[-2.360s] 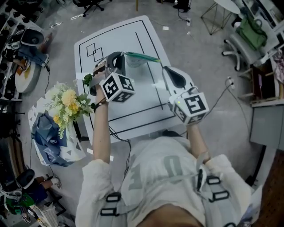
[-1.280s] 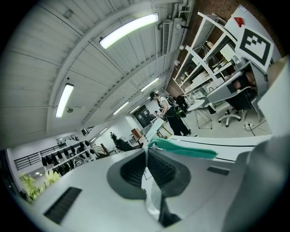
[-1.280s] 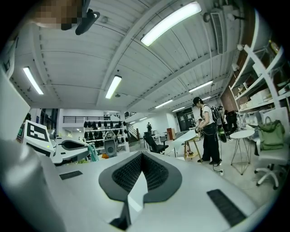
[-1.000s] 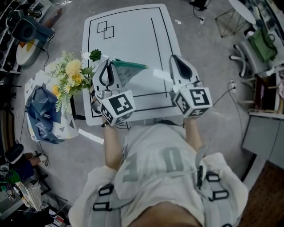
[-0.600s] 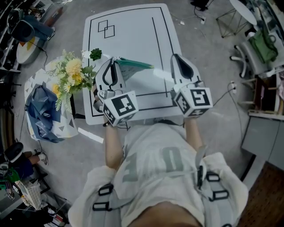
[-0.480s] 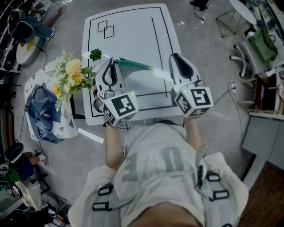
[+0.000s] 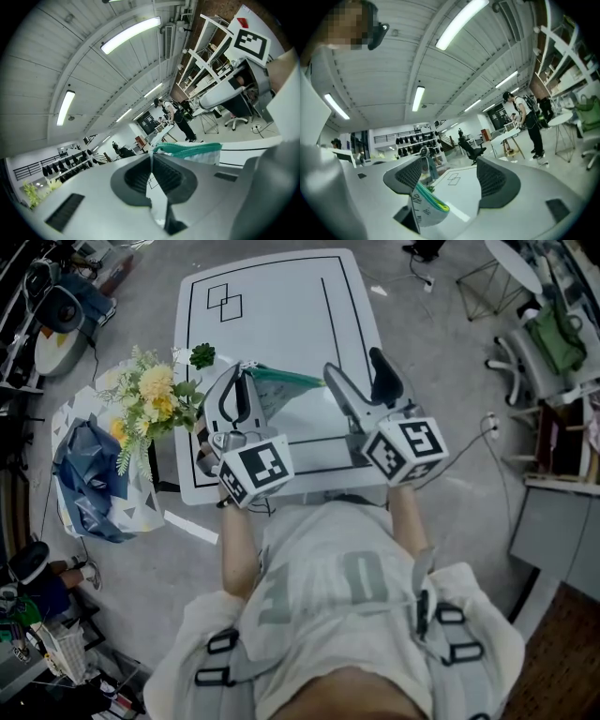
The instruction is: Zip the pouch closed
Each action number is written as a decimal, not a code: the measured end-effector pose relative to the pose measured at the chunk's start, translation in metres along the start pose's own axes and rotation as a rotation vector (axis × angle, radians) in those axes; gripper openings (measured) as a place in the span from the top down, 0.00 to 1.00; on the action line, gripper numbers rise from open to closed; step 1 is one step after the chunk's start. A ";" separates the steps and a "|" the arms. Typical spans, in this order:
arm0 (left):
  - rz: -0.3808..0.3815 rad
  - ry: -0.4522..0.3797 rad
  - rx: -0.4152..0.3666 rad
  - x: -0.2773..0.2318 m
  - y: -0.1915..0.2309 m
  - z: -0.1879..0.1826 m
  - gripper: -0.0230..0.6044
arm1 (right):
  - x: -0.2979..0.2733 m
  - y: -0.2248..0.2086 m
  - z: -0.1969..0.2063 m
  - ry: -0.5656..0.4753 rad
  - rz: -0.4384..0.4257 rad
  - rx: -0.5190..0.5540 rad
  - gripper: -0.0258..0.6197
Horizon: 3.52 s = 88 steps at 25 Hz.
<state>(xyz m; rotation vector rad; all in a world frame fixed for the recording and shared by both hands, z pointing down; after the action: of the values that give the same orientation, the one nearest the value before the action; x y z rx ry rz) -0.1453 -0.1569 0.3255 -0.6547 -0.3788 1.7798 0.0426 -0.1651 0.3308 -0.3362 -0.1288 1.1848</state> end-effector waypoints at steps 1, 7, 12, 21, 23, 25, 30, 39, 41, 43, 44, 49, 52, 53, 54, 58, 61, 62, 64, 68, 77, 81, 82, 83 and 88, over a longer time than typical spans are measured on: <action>0.000 -0.005 -0.012 0.000 -0.001 -0.001 0.94 | 0.000 0.004 -0.001 0.004 -0.029 -0.050 0.43; 0.014 -0.114 -0.173 0.000 -0.012 -0.017 0.94 | 0.000 0.047 -0.010 0.071 -0.240 -0.265 0.43; 0.076 -0.263 -0.424 0.001 -0.030 -0.033 0.94 | 0.005 0.076 0.001 0.167 -0.414 -0.430 0.44; 0.032 -0.426 -0.653 0.012 -0.043 -0.047 0.94 | 0.019 0.080 0.003 0.231 -0.563 -0.631 0.55; 0.014 -0.438 -0.684 0.013 -0.045 -0.048 0.94 | 0.021 0.077 0.003 0.238 -0.575 -0.678 0.64; 0.006 -0.439 -0.723 0.012 -0.047 -0.047 0.94 | 0.022 0.074 0.003 0.239 -0.579 -0.711 0.66; 0.005 -0.438 -0.764 0.013 -0.051 -0.044 0.94 | 0.024 0.076 0.003 0.252 -0.599 -0.752 0.68; 0.030 -0.432 -0.779 0.012 -0.062 -0.042 0.94 | 0.022 0.078 0.008 0.271 -0.593 -0.785 0.78; 0.029 -0.438 -0.780 0.013 -0.064 -0.043 0.94 | 0.022 0.076 0.010 0.274 -0.575 -0.778 0.82; 0.030 -0.442 -0.783 0.013 -0.066 -0.044 0.94 | 0.021 0.073 0.013 0.277 -0.554 -0.774 0.87; 0.031 -0.444 -0.783 0.014 -0.066 -0.045 0.94 | 0.021 0.072 0.014 0.278 -0.545 -0.776 0.89; 0.026 -0.453 -0.777 0.015 -0.067 -0.046 0.94 | 0.021 0.069 0.017 0.280 -0.525 -0.796 0.94; 0.028 -0.451 -0.773 0.015 -0.068 -0.046 0.94 | 0.021 0.067 0.017 0.280 -0.520 -0.813 0.95; 0.030 -0.450 -0.769 0.014 -0.068 -0.047 0.94 | 0.021 0.066 0.017 0.282 -0.516 -0.817 0.95; 0.033 -0.448 -0.763 0.014 -0.068 -0.047 0.94 | 0.021 0.066 0.017 0.283 -0.511 -0.821 0.95; 0.055 -0.437 -0.710 0.013 -0.067 -0.045 0.94 | 0.020 0.064 0.019 0.295 -0.497 -0.828 0.95; 0.070 -0.422 -0.669 0.013 -0.067 -0.043 0.94 | 0.019 0.064 0.021 0.300 -0.486 -0.819 0.95; 0.072 -0.417 -0.653 0.013 -0.067 -0.042 0.94 | 0.019 0.064 0.021 0.301 -0.486 -0.818 0.95; 0.078 -0.409 -0.622 0.013 -0.066 -0.041 0.94 | 0.018 0.065 0.022 0.303 -0.485 -0.814 0.95; 0.090 -0.398 -0.572 0.014 -0.067 -0.039 0.94 | 0.018 0.064 0.024 0.311 -0.471 -0.800 0.95; 0.121 -0.387 -0.401 0.016 -0.066 -0.036 0.94 | 0.018 0.062 0.028 0.319 -0.444 -0.762 0.95; 0.106 -0.391 -0.267 0.019 -0.053 -0.034 0.94 | 0.015 0.049 0.034 0.316 -0.390 -0.747 0.95; 0.102 -0.392 -0.253 0.020 -0.051 -0.034 0.94 | 0.015 0.046 0.035 0.313 -0.381 -0.743 0.95; 0.098 -0.394 -0.237 0.021 -0.049 -0.034 0.94 | 0.014 0.044 0.036 0.310 -0.373 -0.739 0.95; 0.086 -0.392 -0.130 0.023 -0.039 -0.029 0.94 | 0.012 0.037 0.037 0.297 -0.332 -0.692 0.95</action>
<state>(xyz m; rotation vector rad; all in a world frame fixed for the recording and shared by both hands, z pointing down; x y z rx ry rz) -0.1018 -0.1257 0.3189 -0.4128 -0.7462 1.9784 0.0047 -0.1343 0.3526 -1.0514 -0.3221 0.7199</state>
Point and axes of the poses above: the fingertips, and each gripper's own axes: x backward along the fingers, y to its left, z out of its underside, the point moved 3 cm from there along x, backward along the fingers, and after that the axes turned 10 degrees about z, right-handed, at the moved point
